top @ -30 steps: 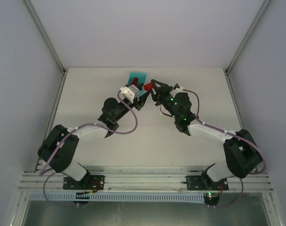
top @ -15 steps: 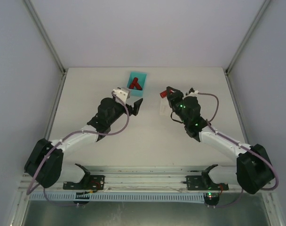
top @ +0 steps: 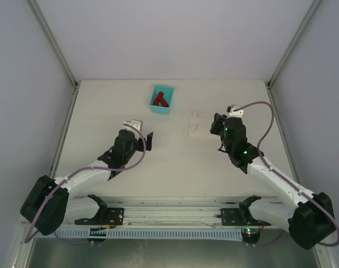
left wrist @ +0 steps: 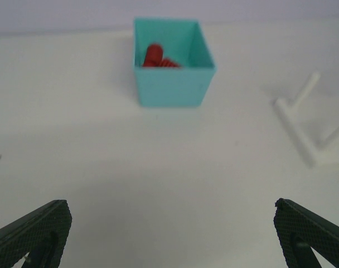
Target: Install the large spring
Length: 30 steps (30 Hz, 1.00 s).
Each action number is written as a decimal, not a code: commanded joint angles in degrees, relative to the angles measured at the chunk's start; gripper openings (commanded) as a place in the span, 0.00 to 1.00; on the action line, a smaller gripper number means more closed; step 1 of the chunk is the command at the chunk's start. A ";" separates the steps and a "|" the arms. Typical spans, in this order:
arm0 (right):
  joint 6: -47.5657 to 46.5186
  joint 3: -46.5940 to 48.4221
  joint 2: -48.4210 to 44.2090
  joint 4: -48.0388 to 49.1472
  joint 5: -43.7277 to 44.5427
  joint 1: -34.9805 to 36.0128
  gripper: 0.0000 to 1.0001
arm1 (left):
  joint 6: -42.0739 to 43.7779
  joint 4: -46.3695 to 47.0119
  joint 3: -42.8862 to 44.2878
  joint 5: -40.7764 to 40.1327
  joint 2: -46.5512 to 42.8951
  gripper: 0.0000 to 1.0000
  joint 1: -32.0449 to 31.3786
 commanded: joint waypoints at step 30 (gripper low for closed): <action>-20.83 10.65 33.77 24.03 4.92 -15.41 0.00 | 1.56 19.43 -10.41 8.27 2.50 0.99 -0.60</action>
